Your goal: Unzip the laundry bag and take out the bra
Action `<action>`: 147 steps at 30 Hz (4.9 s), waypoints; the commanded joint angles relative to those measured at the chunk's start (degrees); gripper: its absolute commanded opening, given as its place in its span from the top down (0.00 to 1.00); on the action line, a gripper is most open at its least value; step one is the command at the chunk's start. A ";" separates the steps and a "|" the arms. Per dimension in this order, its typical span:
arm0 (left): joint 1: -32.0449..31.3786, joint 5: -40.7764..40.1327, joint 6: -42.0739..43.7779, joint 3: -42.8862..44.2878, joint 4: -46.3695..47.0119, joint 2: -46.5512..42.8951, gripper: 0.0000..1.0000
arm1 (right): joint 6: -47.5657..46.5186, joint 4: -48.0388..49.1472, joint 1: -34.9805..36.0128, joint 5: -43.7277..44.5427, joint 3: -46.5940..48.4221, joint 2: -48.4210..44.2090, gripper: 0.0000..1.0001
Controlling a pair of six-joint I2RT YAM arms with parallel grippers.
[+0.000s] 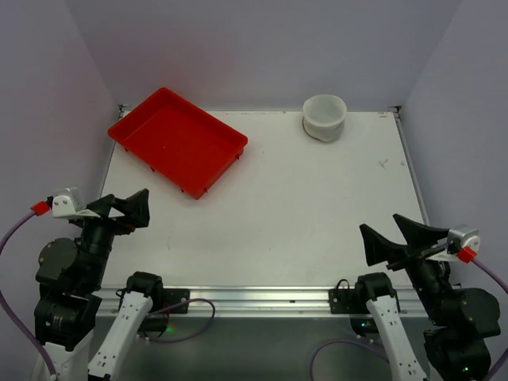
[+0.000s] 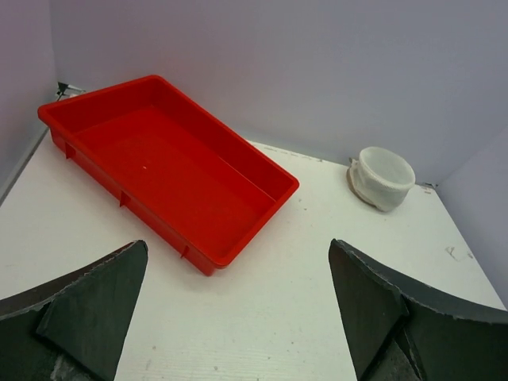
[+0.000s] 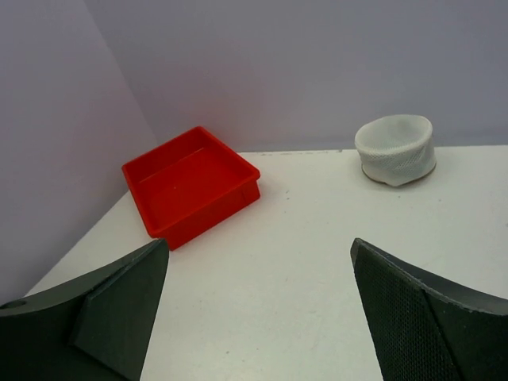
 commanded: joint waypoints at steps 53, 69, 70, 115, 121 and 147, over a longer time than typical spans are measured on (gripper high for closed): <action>0.26 1.37 5.66 -24.49 29.18 15.23 0.00 | 27.75 32.51 -6.27 13.19 41.07 118.16 0.84; 0.43 2.43 5.05 -24.84 28.04 13.20 0.00 | 1.80 15.95 19.53 55.67 5.90 77.81 1.00; 0.43 2.51 4.96 -24.76 27.95 13.03 0.00 | 1.97 13.91 21.48 57.81 5.63 77.72 1.00; -11.49 15.64 -16.73 -23.52 29.78 28.30 0.04 | 11.91 12.04 23.99 17.86 -10.80 48.71 0.13; -34.09 2.10 -25.53 -19.15 37.61 43.30 0.05 | 10.68 15.90 12.55 6.61 -14.41 50.20 0.16; -35.26 -0.57 -19.13 -4.81 46.58 71.12 0.91 | 21.56 34.26 17.01 -11.16 -33.21 48.37 1.00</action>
